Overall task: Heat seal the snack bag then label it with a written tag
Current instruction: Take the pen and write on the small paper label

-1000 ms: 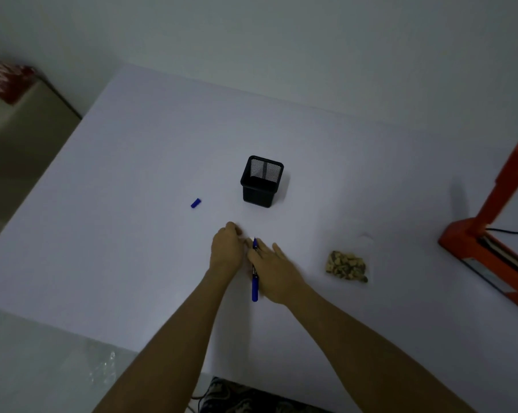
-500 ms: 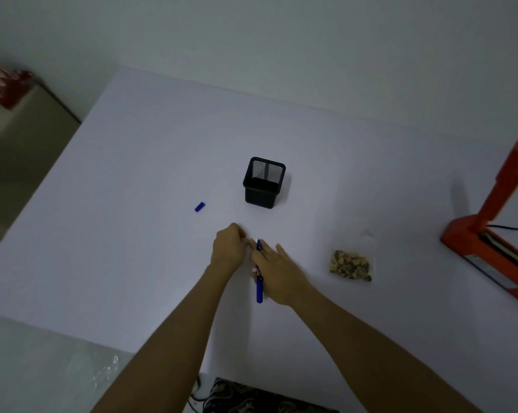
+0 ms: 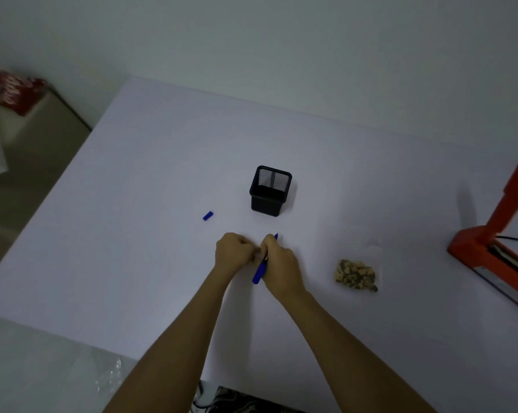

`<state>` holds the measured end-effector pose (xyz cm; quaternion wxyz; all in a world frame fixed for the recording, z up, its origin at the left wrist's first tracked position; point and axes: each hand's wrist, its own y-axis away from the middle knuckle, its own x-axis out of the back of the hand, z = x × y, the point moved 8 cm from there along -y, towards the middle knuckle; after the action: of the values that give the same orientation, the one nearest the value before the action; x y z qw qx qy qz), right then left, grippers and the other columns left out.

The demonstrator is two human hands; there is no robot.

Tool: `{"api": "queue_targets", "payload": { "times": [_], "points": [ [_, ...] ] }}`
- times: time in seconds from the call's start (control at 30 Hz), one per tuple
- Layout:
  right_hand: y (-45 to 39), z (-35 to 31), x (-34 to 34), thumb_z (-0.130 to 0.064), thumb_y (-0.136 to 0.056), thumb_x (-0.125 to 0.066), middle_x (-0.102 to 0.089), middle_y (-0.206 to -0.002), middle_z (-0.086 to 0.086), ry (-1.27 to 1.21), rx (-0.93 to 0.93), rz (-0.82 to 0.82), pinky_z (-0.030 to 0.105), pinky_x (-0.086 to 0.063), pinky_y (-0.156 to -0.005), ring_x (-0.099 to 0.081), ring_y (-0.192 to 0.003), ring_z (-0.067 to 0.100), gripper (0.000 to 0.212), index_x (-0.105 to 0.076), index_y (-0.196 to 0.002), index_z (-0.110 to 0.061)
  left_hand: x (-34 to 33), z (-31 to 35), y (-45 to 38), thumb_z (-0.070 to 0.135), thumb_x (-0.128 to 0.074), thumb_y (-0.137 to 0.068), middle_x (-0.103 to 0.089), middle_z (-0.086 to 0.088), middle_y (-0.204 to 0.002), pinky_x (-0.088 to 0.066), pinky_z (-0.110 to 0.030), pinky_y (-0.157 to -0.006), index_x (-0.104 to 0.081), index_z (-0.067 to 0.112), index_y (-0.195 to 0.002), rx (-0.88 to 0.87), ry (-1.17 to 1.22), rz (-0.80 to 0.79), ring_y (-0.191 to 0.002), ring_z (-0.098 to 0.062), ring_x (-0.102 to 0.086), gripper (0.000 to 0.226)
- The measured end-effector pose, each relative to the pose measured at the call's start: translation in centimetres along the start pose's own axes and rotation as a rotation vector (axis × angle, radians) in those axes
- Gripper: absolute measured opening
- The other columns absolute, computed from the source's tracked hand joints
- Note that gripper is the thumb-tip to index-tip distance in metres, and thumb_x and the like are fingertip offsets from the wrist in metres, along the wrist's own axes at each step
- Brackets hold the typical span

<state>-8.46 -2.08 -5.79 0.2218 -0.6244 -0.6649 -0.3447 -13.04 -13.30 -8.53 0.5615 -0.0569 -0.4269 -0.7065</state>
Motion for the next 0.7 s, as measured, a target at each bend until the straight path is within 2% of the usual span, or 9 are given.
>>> {"api": "queue_targets", "payload": {
  "times": [0.1,0.17,0.3,0.4,0.47,0.53,0.6,0.7],
  "points": [
    [-0.8,0.3,0.5,-0.001,-0.086,-0.056,-0.057,-0.068,0.007,-0.04,-0.049,0.028,0.028,-0.045,-0.051,-0.047,-0.056,0.013,0.021,-0.039,-0.081,-0.012,0.1,0.3,0.1,0.013,-0.062,-0.08,-0.068,-0.02,-0.071,-0.055,-0.035,-0.072,-0.071,-0.003,-0.07,-0.028,0.039,0.005,-0.063,-0.022,-0.059,0.021],
    [-1.2,0.1,0.9,0.001,-0.086,-0.055,-0.049,-0.066,0.004,-0.036,-0.05,0.028,0.023,-0.038,-0.05,-0.04,-0.055,0.01,0.023,-0.038,-0.08,-0.013,0.1,0.3,0.1,0.018,-0.06,-0.085,-0.063,-0.017,-0.062,-0.053,-0.035,-0.069,-0.069,-0.004,-0.068,-0.042,0.077,0.012,-0.059,-0.022,-0.056,0.03],
    [-1.7,0.3,1.5,0.008,-0.082,-0.054,-0.045,-0.066,0.004,-0.059,-0.035,0.019,0.019,-0.032,-0.051,-0.033,-0.053,0.005,0.026,-0.038,-0.078,-0.012,0.5,0.9,0.6,0.02,-0.055,-0.089,-0.058,-0.002,-0.054,-0.043,-0.021,-0.058,-0.071,-0.001,-0.069,-0.097,0.109,0.017,-0.052,-0.013,-0.051,0.033],
    [-1.9,0.8,1.6,0.01,-0.081,-0.053,-0.044,-0.065,0.005,-0.11,-0.054,0.039,0.022,-0.034,-0.052,-0.032,-0.054,0.009,0.029,-0.037,-0.073,-0.013,0.4,1.1,0.7,0.02,-0.053,-0.091,-0.066,-0.002,-0.065,-0.042,-0.015,-0.059,-0.074,0.001,-0.076,-0.142,0.096,-0.022,-0.061,-0.014,-0.057,0.031],
    [-1.9,1.7,1.7,0.013,-0.081,-0.051,-0.038,-0.061,0.0,-0.255,-0.129,0.083,0.028,-0.034,-0.054,-0.031,-0.055,0.009,0.037,-0.034,-0.066,-0.016,0.3,1.2,0.6,0.018,-0.054,-0.09,-0.069,-0.005,-0.078,-0.042,-0.012,-0.062,-0.072,0.004,-0.083,-0.178,0.076,-0.028,-0.07,-0.013,-0.058,0.024],
    [-1.8,2.9,2.0,0.013,-0.081,-0.052,-0.033,-0.06,-0.004,-0.359,-0.23,0.145,0.022,-0.032,-0.053,-0.028,-0.053,0.005,0.041,-0.031,-0.062,-0.017,0.5,1.1,0.6,0.018,-0.058,-0.089,-0.065,0.002,-0.088,-0.04,-0.01,-0.064,-0.068,0.01,-0.096,-0.202,0.09,0.0,-0.075,-0.008,-0.056,0.014],
    [-1.7,3.4,2.6,0.009,-0.08,-0.059,-0.033,-0.06,-0.005,-0.337,-0.267,0.197,0.015,-0.031,-0.049,-0.028,-0.054,0.006,0.045,-0.029,-0.061,-0.02,0.4,0.8,0.5,0.019,-0.06,-0.089,-0.062,0.005,-0.094,-0.039,-0.009,-0.066,-0.065,0.013,-0.106,-0.206,0.148,0.0,-0.079,-0.005,-0.055,0.018],
    [-1.4,4.1,2.9,0.005,-0.08,-0.064,-0.035,-0.06,-0.005,-0.321,-0.287,0.22,0.012,-0.034,-0.047,-0.03,-0.054,0.008,0.048,-0.029,-0.062,-0.023,0.1,0.1,0.3,0.017,-0.059,-0.091,-0.064,0.006,-0.085,-0.04,-0.014,-0.065,-0.069,0.015,-0.1,-0.188,0.199,-0.035,-0.072,-0.004,-0.054,0.014]
  ]
}}
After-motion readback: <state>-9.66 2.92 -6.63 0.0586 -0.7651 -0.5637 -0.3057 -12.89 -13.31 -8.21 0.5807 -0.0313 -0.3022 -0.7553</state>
